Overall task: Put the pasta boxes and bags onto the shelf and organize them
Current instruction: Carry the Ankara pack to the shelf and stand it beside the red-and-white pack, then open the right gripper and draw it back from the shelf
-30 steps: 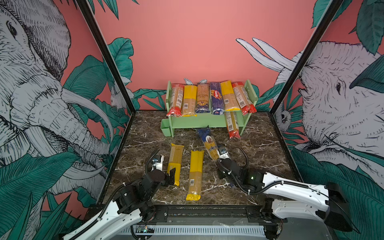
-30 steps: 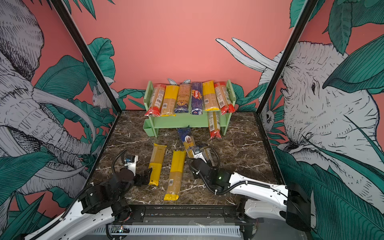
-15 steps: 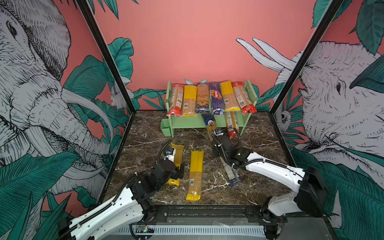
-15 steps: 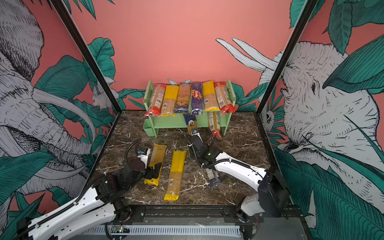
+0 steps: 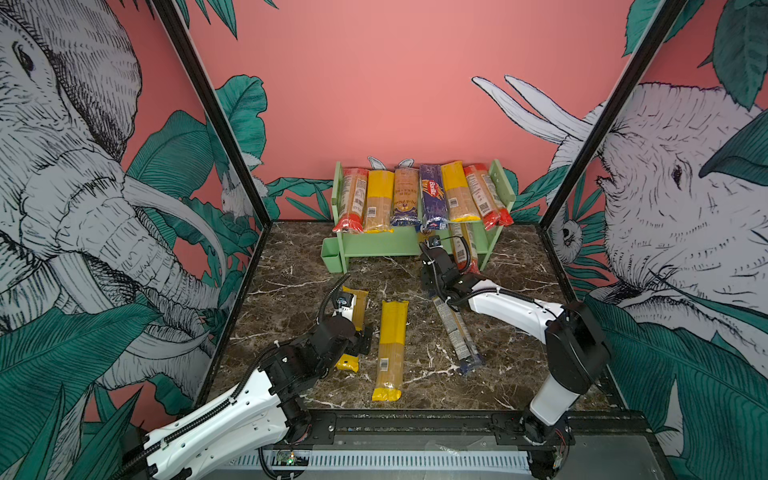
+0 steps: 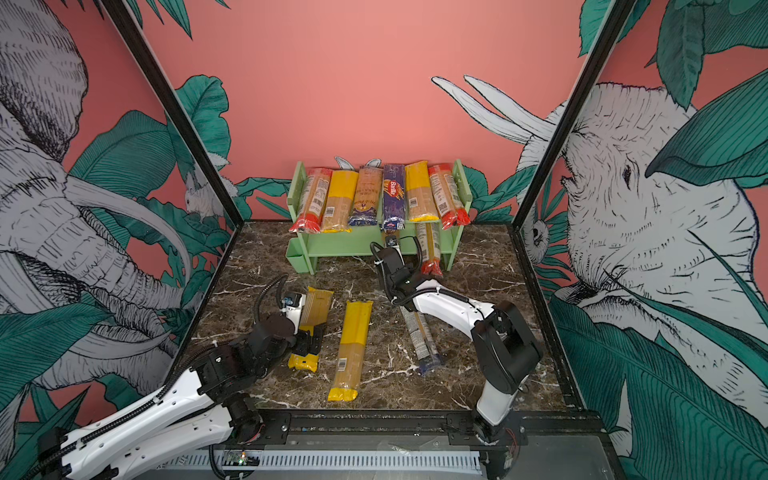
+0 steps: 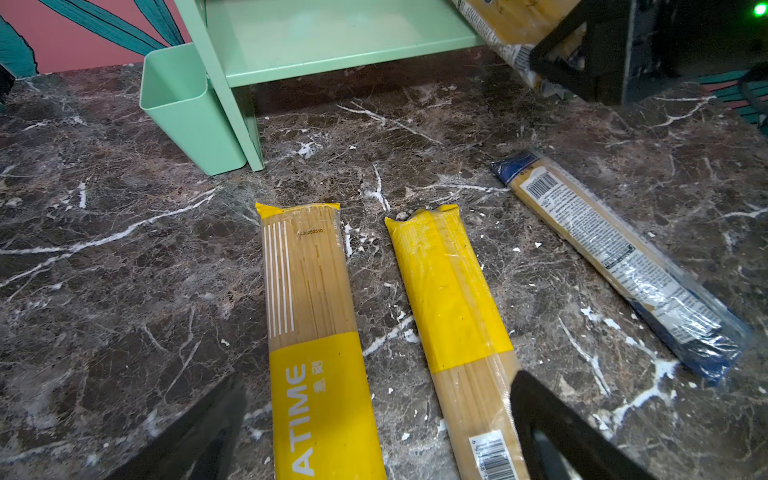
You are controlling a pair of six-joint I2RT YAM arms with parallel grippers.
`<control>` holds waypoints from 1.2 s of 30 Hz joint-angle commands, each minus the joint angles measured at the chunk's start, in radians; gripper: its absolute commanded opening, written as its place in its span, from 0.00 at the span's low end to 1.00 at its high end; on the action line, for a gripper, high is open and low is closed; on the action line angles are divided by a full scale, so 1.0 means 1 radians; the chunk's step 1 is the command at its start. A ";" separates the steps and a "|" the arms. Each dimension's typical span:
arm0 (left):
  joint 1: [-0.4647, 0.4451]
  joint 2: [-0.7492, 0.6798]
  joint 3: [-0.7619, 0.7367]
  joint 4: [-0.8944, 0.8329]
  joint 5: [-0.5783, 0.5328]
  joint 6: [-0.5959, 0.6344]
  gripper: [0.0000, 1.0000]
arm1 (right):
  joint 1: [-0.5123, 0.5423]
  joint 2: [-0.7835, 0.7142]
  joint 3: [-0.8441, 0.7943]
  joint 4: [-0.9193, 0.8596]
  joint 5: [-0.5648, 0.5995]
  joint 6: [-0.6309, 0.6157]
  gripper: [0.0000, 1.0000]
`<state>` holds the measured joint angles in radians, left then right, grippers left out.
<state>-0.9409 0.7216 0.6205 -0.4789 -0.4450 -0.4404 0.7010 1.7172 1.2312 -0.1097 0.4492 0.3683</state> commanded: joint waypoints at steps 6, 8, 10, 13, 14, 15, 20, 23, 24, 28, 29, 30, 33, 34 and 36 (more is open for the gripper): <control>-0.002 0.007 0.017 0.021 -0.010 0.002 0.99 | -0.052 0.002 0.074 0.202 0.018 -0.022 0.08; -0.002 0.014 0.017 0.023 -0.008 0.002 0.99 | -0.063 0.016 0.114 0.193 0.006 -0.019 0.09; -0.002 0.019 0.018 0.025 -0.007 0.003 0.99 | -0.079 0.033 0.131 0.174 -0.017 -0.007 0.13; -0.003 0.015 0.019 0.021 -0.006 0.000 0.99 | -0.091 0.041 0.133 0.174 -0.025 0.002 0.24; -0.002 0.012 0.019 0.018 -0.005 -0.001 0.99 | -0.093 0.040 0.131 0.173 -0.026 0.005 0.30; -0.002 0.008 0.019 0.014 -0.006 -0.004 0.99 | -0.095 0.039 0.129 0.171 -0.027 0.008 0.37; -0.002 -0.017 0.018 0.001 -0.008 -0.014 0.99 | -0.096 0.011 0.095 0.180 -0.056 0.031 0.70; -0.003 -0.029 0.017 -0.010 0.001 -0.024 0.99 | -0.097 -0.014 0.088 0.172 -0.081 0.040 0.77; -0.002 -0.034 0.017 -0.015 0.002 -0.029 0.99 | -0.096 -0.026 0.054 0.171 -0.091 0.047 0.78; -0.002 -0.067 0.009 -0.031 0.009 -0.044 0.99 | -0.094 -0.069 0.016 0.152 -0.129 0.076 0.79; -0.002 -0.076 0.005 -0.034 0.008 -0.049 0.99 | -0.093 -0.082 0.006 0.147 -0.133 0.085 0.79; -0.002 -0.086 0.000 -0.036 0.008 -0.052 0.99 | -0.092 -0.094 -0.008 0.143 -0.144 0.093 0.80; -0.002 -0.108 -0.009 -0.049 0.011 -0.065 0.99 | -0.081 -0.145 -0.051 0.125 -0.163 0.110 0.80; -0.002 -0.113 -0.013 -0.053 0.016 -0.071 0.99 | -0.074 -0.162 -0.068 0.122 -0.164 0.114 0.80; -0.002 -0.124 -0.020 -0.056 0.023 -0.082 0.99 | -0.057 -0.195 -0.096 0.105 -0.169 0.119 0.81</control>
<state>-0.9409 0.6140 0.6182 -0.5053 -0.4297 -0.4889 0.6228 1.5719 1.1603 -0.0120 0.2981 0.4603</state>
